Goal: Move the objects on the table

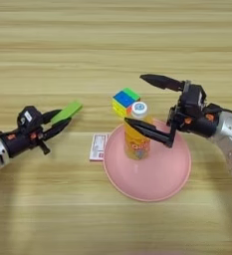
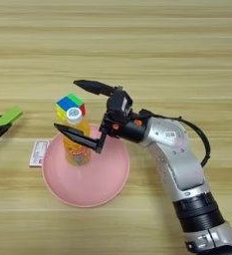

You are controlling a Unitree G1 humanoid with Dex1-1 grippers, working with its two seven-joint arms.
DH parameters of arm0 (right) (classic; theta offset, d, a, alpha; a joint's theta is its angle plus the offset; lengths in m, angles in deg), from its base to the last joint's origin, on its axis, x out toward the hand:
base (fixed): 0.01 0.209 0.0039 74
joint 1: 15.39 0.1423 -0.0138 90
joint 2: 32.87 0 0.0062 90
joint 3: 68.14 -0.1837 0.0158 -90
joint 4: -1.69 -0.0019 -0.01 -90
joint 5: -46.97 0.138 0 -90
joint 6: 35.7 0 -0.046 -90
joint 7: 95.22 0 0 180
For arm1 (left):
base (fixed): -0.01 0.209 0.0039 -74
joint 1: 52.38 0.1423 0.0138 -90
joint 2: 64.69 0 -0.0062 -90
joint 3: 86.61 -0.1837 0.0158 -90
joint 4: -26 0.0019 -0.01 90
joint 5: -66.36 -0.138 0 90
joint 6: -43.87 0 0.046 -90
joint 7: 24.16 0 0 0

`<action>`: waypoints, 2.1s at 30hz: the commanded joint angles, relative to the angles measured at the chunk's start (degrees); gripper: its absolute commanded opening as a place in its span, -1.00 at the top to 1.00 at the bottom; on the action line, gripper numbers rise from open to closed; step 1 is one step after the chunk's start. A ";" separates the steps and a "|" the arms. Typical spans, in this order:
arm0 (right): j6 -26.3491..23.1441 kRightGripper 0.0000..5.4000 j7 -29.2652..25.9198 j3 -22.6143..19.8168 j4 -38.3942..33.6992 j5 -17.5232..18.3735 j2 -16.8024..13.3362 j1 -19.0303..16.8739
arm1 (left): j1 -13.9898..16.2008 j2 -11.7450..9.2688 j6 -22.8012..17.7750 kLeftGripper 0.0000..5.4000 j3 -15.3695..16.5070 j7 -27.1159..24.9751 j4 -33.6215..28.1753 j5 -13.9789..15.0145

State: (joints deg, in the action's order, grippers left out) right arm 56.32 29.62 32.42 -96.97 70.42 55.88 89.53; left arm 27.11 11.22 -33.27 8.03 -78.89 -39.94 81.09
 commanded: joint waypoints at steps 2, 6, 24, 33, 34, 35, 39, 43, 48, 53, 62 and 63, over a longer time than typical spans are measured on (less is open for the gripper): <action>0.66 -1.00 0.23 -0.06 -0.51 -0.26 0.13 0.26 | -3.33 1.24 0.42 0.51 -2.18 0.09 1.40 -1.70; 0.58 -1.00 0.18 -0.04 -0.60 -0.19 0.09 0.19 | -5.75 2.34 0.31 0.51 -3.14 0.65 2.89 -2.35; 0.43 -1.00 0.21 0.31 -0.81 -0.21 0.18 -0.35 | -15.00 9.42 2.57 0.51 -7.57 5.80 10.80 -7.03; 0.22 -1.00 0.58 0.73 -1.20 -0.36 0.51 -0.61 | -19.37 12.49 4.22 0.51 -9.58 7.97 16.64 -10.16; 0.20 -1.00 0.66 0.79 -1.25 -0.38 0.52 -0.65 | -19.88 12.77 4.47 0.51 -9.79 8.15 17.62 -10.59; 0.17 -1.00 0.77 0.86 -1.31 -0.39 0.53 -0.68 | -20.37 13.03 4.68 0.51 -9.94 8.31 18.52 -10.91; 0.15 -1.00 1.04 1.07 -1.34 -0.37 0.49 -0.70 | -22.10 14.14 5.27 0.51 -10.45 8.75 21.30 -11.83; 0.22 -1.00 1.01 1.21 -1.11 -0.33 0.48 -0.58 | -24.17 15.60 5.99 0.51 -11.13 9.61 24.81 -13.02; 0.20 -1.00 1.02 1.33 -1.05 -0.37 0.44 -0.53 | -26.91 17.18 6.96 0.51 -11.78 10.86 29.94 -14.53; 0.14 -1.00 1.15 1.39 -1.14 -0.45 0.46 -0.61 | -28.40 18.01 7.97 0.51 -11.96 11.22 32.57 -15.07; 0.19 -1.00 1.05 1.53 -0.90 -0.53 0.50 -0.48 | -29.55 18.45 9.05 0.51 -11.75 11.61 35.23 -15.59; 0.23 -1.00 1.01 1.54 -0.84 -0.54 0.50 -0.48 | -29.64 18.44 9.16 0.51 -11.75 11.70 35.51 -15.64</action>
State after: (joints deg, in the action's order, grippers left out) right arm 56.30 30.65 33.75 -97.52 70.34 56.34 88.82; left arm -1.82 29.54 -24.18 -3.59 -67.68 -5.81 66.72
